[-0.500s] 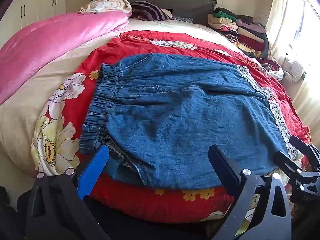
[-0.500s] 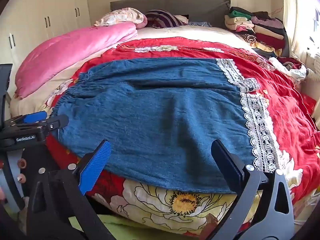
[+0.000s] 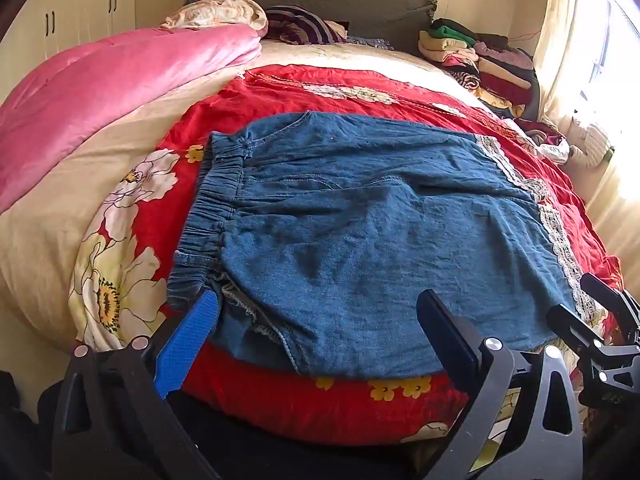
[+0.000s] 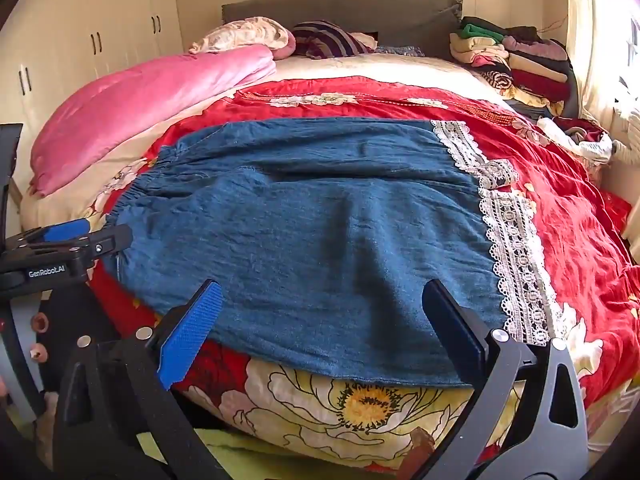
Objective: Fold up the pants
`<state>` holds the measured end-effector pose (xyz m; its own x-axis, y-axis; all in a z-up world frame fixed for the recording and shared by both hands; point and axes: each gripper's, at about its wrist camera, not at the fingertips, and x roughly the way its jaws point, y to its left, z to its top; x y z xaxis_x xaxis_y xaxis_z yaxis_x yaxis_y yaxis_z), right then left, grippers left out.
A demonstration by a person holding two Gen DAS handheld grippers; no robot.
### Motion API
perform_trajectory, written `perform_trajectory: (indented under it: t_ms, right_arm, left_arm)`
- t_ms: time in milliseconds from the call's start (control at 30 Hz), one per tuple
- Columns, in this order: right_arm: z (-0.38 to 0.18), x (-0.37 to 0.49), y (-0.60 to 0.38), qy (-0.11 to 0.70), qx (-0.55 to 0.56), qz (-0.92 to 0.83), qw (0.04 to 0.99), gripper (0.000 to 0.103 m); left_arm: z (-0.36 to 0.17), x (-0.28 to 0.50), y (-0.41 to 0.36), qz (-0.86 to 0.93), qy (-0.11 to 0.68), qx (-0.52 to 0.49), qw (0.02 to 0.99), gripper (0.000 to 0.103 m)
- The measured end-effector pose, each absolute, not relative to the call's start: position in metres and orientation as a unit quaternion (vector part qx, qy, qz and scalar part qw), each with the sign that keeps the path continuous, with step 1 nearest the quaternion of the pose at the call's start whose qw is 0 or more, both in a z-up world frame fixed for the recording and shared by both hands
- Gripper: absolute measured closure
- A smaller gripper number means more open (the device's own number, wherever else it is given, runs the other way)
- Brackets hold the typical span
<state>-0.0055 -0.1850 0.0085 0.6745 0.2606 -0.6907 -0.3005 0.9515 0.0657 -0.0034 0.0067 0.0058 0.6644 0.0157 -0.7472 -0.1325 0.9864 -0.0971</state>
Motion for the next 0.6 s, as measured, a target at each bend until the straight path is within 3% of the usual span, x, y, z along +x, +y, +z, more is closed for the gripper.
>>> perform_trajectory:
  t_ms: [600]
  right_arm:
    - [0.0134,-0.0074,-0.1834,0.372,-0.029,0.161,0.914,0.008]
  left_arm:
    - [0.0026,-0.0040,0.0016,0.038,0.411,-0.066,0.909,0.004]
